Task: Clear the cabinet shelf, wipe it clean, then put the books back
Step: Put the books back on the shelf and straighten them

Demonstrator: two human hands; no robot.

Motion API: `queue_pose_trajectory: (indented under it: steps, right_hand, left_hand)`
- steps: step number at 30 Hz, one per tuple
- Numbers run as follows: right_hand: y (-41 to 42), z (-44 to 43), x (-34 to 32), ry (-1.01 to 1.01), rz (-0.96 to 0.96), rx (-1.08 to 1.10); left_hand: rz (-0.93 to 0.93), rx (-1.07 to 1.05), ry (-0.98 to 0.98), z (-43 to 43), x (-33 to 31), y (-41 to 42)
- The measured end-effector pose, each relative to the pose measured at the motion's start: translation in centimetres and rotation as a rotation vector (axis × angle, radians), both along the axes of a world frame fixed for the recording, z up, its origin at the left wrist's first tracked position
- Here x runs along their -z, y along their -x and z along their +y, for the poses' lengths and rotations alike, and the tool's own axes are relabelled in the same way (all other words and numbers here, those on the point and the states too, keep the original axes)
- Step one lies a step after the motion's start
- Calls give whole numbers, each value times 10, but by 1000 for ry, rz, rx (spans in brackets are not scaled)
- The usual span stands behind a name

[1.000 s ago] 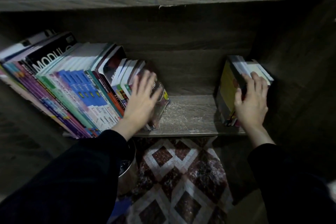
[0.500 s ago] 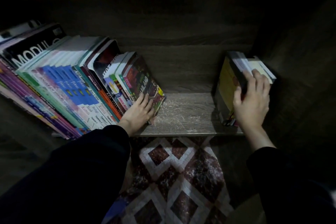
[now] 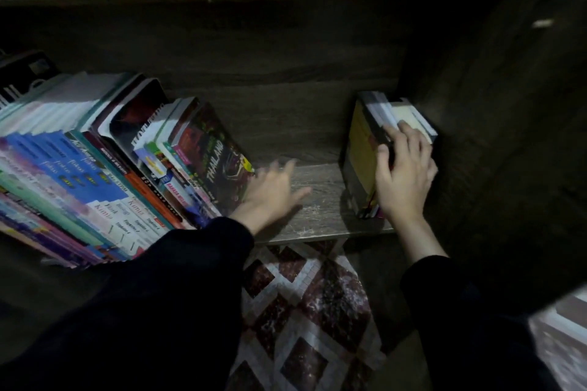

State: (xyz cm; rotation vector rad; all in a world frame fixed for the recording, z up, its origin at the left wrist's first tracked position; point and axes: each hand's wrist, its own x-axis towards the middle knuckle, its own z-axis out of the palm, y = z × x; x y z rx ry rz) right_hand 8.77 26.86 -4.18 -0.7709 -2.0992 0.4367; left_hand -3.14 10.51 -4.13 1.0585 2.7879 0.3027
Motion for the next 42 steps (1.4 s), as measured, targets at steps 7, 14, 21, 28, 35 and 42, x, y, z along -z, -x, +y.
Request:
queue_pose_trajectory:
  steps: [7,14,21,28,35,42]
  right_hand:
    - [-19,15,3,348,309,-62]
    - [-24,37,34,735,65,-377]
    - [-13,29,55,769,61,-421]
    - [23,-25,54,740,46,-519]
    - [74,-100,58,691,-29,-652]
    - [90,-117,52,557,-142,-713]
  left_hand:
    - [-356,293,-534,104,-32,-57]
    - [-270,228,-511,115,-30,-61]
    - [-156,268,-575,102,-21,-45]
    - [-70,199,-628,44,-21,-6]
    - [9,110,-625,-42,-27,33]
    - [107,-6,-503,-78,-34,44]
